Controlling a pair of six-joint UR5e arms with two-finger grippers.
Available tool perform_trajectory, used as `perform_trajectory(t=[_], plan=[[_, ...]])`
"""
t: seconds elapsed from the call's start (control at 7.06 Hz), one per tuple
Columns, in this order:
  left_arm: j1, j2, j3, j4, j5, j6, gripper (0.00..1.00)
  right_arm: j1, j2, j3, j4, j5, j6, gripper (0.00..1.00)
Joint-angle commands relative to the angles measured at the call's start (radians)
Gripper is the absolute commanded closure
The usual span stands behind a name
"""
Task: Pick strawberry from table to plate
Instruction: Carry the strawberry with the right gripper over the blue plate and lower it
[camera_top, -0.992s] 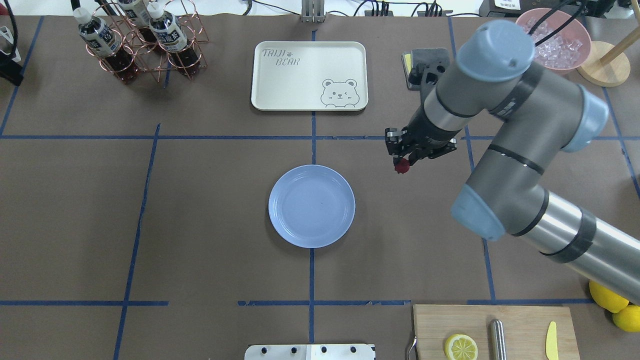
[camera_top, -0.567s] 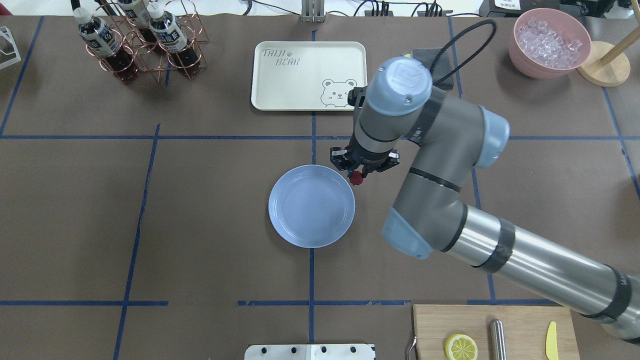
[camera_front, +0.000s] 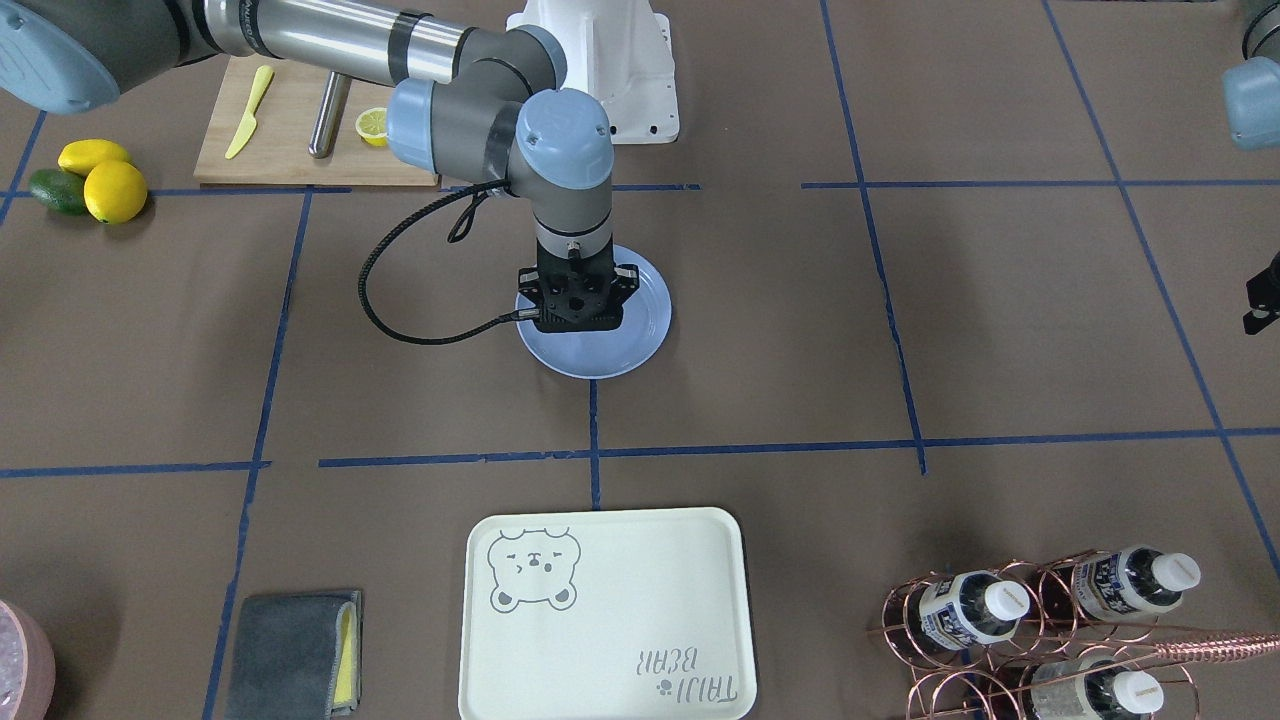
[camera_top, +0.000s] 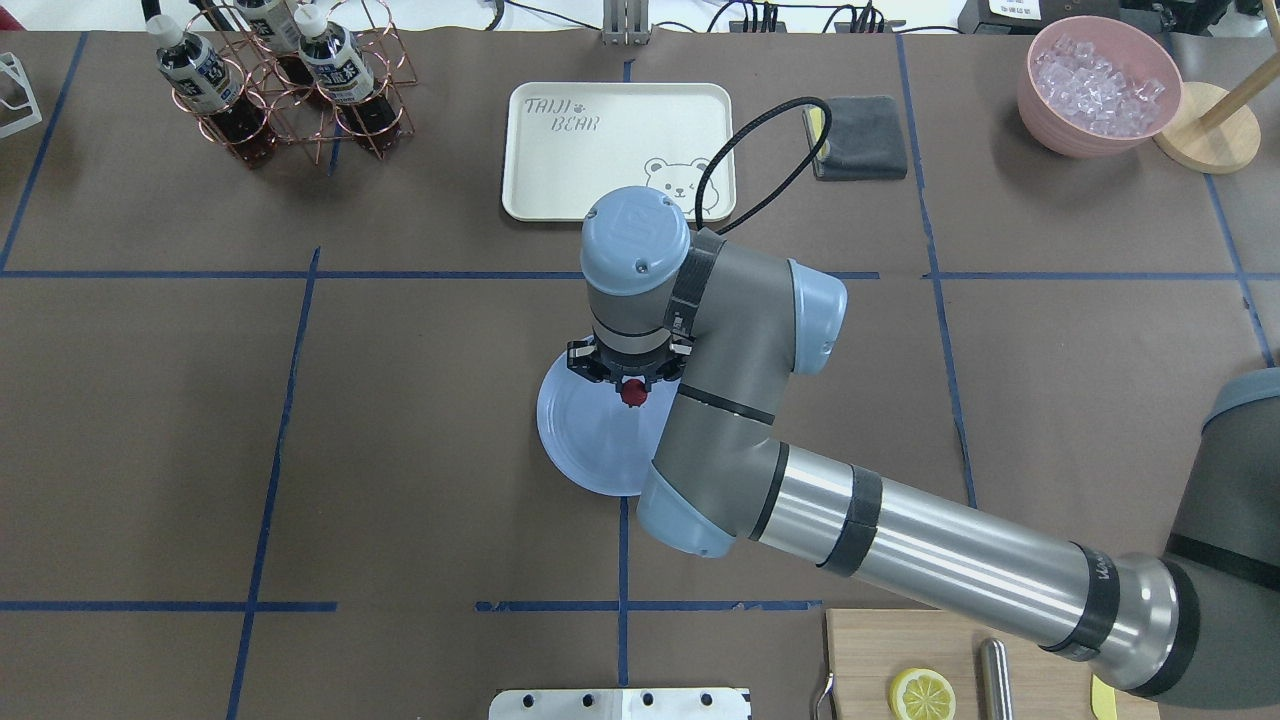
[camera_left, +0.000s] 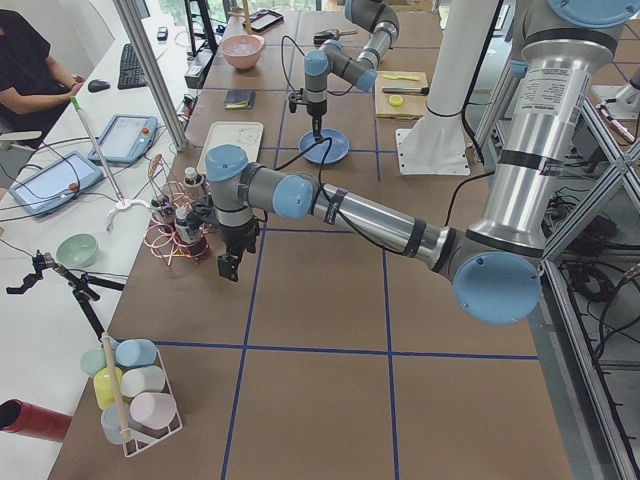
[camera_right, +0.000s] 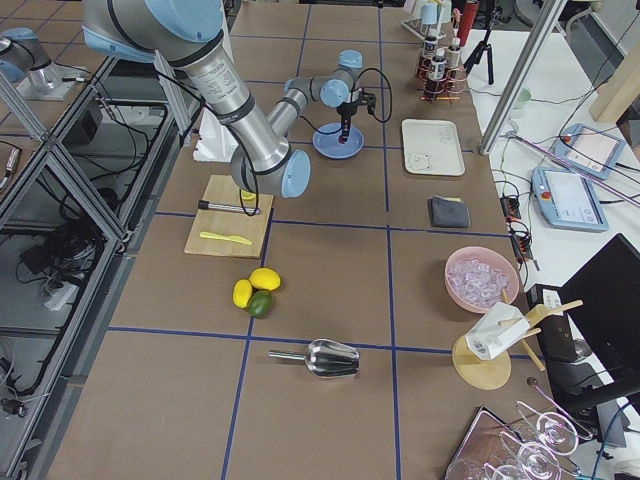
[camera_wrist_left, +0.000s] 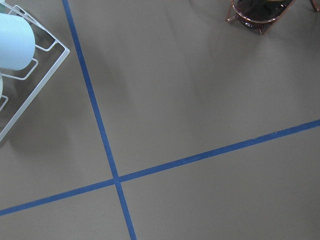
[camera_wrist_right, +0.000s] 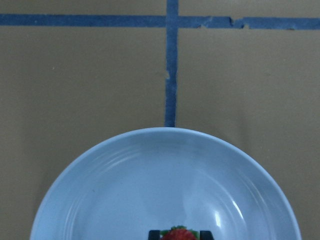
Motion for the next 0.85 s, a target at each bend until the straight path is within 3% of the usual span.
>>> perform_trajectory(t=[0.0, 0.14, 0.28, 0.42, 0.71], plan=[[-0.001, 0.0, 0.001, -0.001, 0.0, 0.0, 0.0, -0.014, 0.013, -0.024, 0.002, -0.004, 0.0, 1.0], [-0.003, 0.0, 0.001, -0.001, 0.0, 0.0, 0.0, -0.017, 0.013, -0.028, 0.004, -0.002, -0.001, 0.89], [-0.003, 0.0, 0.001, -0.001, 0.0, 0.0, 0.0, -0.023, 0.011, -0.031, 0.004, -0.004, 0.0, 0.09], [-0.007, 0.0, 0.001, -0.001, 0.0, 0.0, 0.0, -0.023, 0.013, -0.032, 0.002, -0.001, 0.002, 0.01], [-0.009, 0.0, 0.001, -0.001, 0.0, -0.001, 0.0, -0.017, 0.013, -0.013, -0.002, 0.004, 0.014, 0.0]])
